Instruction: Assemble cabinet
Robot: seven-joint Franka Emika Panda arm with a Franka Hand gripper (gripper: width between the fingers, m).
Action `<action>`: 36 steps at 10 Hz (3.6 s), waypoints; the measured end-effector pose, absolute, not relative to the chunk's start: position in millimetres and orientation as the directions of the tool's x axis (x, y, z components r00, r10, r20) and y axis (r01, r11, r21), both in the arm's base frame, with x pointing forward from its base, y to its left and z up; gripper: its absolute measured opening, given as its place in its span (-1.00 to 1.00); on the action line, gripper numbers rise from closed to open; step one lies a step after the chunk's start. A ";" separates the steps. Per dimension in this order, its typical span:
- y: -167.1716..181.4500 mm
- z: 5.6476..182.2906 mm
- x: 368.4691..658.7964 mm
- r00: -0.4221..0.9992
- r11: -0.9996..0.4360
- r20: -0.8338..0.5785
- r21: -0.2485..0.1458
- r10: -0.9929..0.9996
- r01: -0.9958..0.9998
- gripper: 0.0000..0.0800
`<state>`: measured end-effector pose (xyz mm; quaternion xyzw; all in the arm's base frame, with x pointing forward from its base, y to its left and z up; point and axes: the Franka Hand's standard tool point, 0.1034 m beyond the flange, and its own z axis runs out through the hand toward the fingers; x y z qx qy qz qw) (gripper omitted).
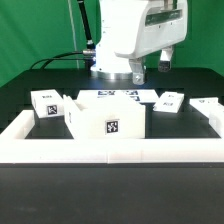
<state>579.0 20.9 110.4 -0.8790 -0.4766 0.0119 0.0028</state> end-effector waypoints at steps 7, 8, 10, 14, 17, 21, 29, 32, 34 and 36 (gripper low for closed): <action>18.2 110.2 578.2 0.504 -0.504 -0.015 -0.012 0.863 0.863 1.00; 5.1 110.3 572.3 0.365 -0.365 -0.002 0.010 0.931 0.931 1.00; -12.2 106.9 565.2 0.189 -0.189 -0.003 0.018 0.982 0.982 1.00; -17.4 104.1 564.2 0.098 -0.098 -0.010 0.036 0.995 0.995 1.00; -25.8 101.8 562.8 -0.037 0.038 -0.014 0.050 0.999 0.998 1.00; -47.6 87.5 545.4 -0.343 0.345 -0.043 0.073 0.938 0.936 1.00; -53.4 71.2 490.5 -0.295 0.295 -0.018 0.012 0.955 0.955 1.00; -49.5 56.4 466.6 -0.294 0.294 -0.004 -0.008 0.956 0.956 1.00; -50.2 53.6 463.7 -0.291 0.291 -0.001 -0.012 0.957 0.957 1.00; -50.6 53.6 463.7 -0.290 0.290 -0.001 -0.012 0.957 0.957 1.00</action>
Offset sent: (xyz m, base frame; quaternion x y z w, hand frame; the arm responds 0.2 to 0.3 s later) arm 0.0000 0.0000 0.0000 0.0000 0.0000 0.0000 1.0000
